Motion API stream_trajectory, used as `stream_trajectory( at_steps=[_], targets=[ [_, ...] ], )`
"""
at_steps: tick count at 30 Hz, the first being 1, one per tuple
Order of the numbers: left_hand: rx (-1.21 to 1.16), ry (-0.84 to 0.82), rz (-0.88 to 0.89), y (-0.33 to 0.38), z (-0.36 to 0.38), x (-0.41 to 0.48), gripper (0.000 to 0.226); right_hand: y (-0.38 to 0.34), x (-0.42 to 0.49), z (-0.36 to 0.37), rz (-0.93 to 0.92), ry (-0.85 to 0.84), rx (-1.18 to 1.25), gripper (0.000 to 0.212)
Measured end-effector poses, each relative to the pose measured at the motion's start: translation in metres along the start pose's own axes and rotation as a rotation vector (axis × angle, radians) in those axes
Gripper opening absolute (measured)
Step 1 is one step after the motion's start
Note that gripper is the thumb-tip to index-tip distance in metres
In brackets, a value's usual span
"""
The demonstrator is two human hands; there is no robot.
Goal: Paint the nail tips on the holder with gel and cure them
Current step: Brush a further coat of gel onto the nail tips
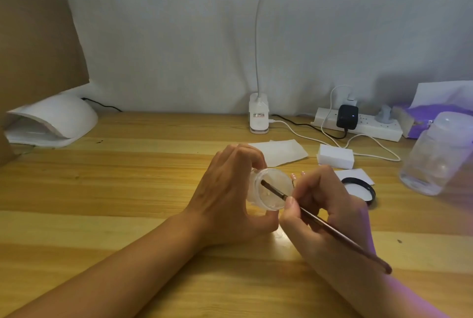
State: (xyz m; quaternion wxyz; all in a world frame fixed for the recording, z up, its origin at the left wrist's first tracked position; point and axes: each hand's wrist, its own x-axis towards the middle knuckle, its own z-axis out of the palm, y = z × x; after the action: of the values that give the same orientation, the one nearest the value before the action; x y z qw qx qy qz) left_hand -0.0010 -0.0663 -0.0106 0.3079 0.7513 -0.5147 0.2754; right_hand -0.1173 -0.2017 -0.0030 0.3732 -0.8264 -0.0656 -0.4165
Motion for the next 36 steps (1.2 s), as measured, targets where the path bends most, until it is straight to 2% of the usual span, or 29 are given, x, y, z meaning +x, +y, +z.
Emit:
stream_trajectory(
  at_steps=[15, 19, 22, 28, 32, 36],
  targets=[
    [0.027, -0.019, 0.027, -0.001, 0.001, 0.001, 0.066, 0.003, 0.000, 0.001, 0.022, 0.008, 0.003, 0.010],
    [0.036, -0.012, 0.004, -0.003, 0.003, 0.000, 0.067, 0.001, 0.000, 0.000, 0.031, 0.017, 0.044, 0.022],
    [0.045, 0.043, -0.135, -0.006, 0.004, 0.000, 0.063, -0.003, -0.002, -0.002, 0.021, 0.056, 0.104, 0.025],
    [-0.089, 0.209, -0.688, -0.019, -0.001, 0.007, 0.062, 0.003, 0.006, -0.006, 0.014, 0.072, 0.116, 0.015],
    [-0.095, 0.100, -0.946, -0.038, 0.001, 0.008, 0.062, 0.018, 0.014, -0.012, 0.224, 0.078, 0.161, 0.013],
    [-0.027, -0.004, -0.963, -0.047, 0.006, 0.004, 0.056, 0.032, 0.016, -0.015, 0.481, 0.086, 0.283, 0.008]
  ],
)
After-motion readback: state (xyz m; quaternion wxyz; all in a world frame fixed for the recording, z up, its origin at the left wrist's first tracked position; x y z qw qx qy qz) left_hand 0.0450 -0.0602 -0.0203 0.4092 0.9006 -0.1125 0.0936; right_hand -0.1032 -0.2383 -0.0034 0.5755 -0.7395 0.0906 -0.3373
